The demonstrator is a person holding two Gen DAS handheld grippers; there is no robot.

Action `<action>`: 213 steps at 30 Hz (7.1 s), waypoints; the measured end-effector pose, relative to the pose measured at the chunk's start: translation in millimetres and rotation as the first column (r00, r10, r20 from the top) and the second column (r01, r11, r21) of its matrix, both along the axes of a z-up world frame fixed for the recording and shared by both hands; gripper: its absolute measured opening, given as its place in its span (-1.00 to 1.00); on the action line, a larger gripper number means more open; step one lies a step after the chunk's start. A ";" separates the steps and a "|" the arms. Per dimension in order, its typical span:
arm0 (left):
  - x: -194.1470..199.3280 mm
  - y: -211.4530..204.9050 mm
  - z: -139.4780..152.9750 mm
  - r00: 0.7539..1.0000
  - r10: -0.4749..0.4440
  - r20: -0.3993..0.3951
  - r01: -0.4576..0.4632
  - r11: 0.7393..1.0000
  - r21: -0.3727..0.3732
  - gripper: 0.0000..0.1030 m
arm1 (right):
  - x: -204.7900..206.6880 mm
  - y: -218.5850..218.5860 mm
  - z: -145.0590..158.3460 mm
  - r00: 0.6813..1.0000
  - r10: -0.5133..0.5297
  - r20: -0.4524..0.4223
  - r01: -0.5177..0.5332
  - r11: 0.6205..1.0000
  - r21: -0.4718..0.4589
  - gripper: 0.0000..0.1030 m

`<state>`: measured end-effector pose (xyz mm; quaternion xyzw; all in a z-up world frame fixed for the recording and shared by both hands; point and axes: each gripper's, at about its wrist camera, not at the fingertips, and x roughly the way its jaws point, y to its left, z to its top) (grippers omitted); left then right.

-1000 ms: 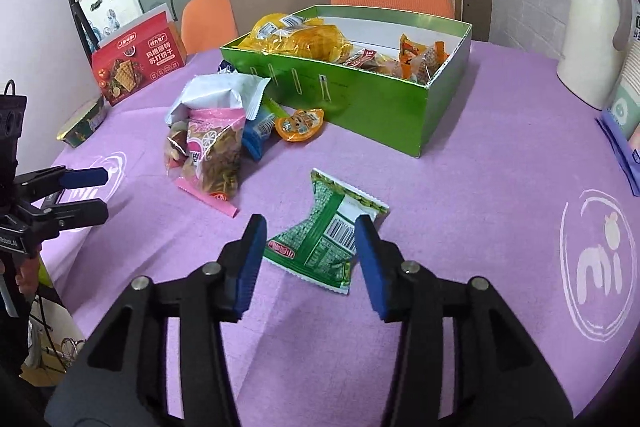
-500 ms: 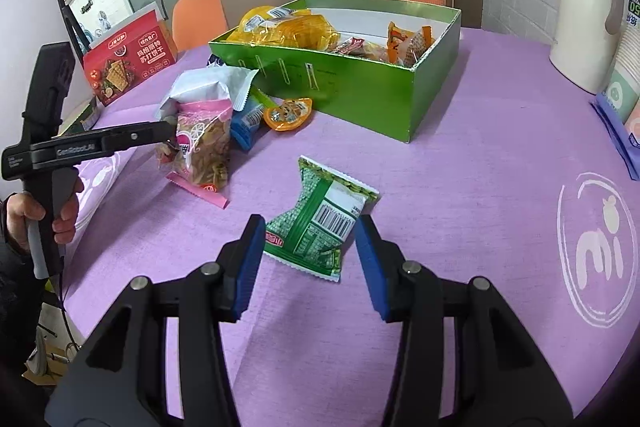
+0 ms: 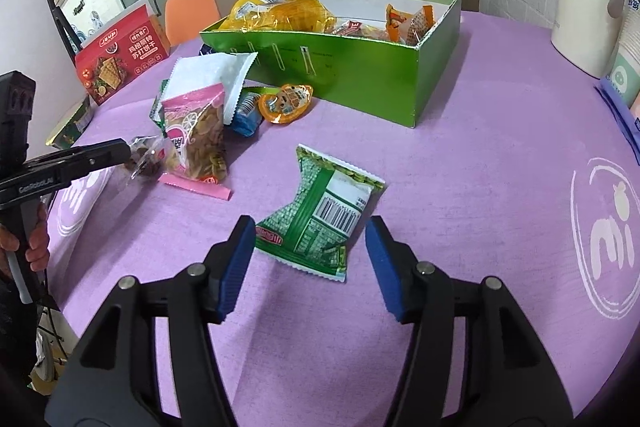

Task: Organize snacks
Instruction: 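Grasp the green barcode packet with the right tool while the left tool grasps a clear packet, then carry both packets into the green box and open both tools, then withdraw both tools from the box back over the pile, then grasp the green leafy bag with the left tool while the right tool grasps the small orange packet, then carry both items into the green box and open both tools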

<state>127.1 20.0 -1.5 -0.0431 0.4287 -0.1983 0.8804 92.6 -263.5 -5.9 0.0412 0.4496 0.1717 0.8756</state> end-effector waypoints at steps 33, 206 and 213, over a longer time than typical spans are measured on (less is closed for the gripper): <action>-13.6 6.6 5.3 0.999 -0.015 -0.049 0.014 1.000 -0.026 -0.22 | -4.7 17.2 4.2 0.996 0.039 0.078 -0.032 0.996 -0.085 -0.32; 161.8 -77.0 91.8 0.998 -0.025 0.064 0.025 1.000 -0.005 -0.29 | 139.7 -40.7 70.0 0.952 -0.213 0.218 0.194 0.975 0.106 -0.48; 196.0 -96.6 65.2 1.000 -0.011 0.003 0.011 1.000 -0.010 -0.24 | 167.0 -37.5 49.4 0.965 -0.184 0.185 0.169 0.981 0.097 -0.47</action>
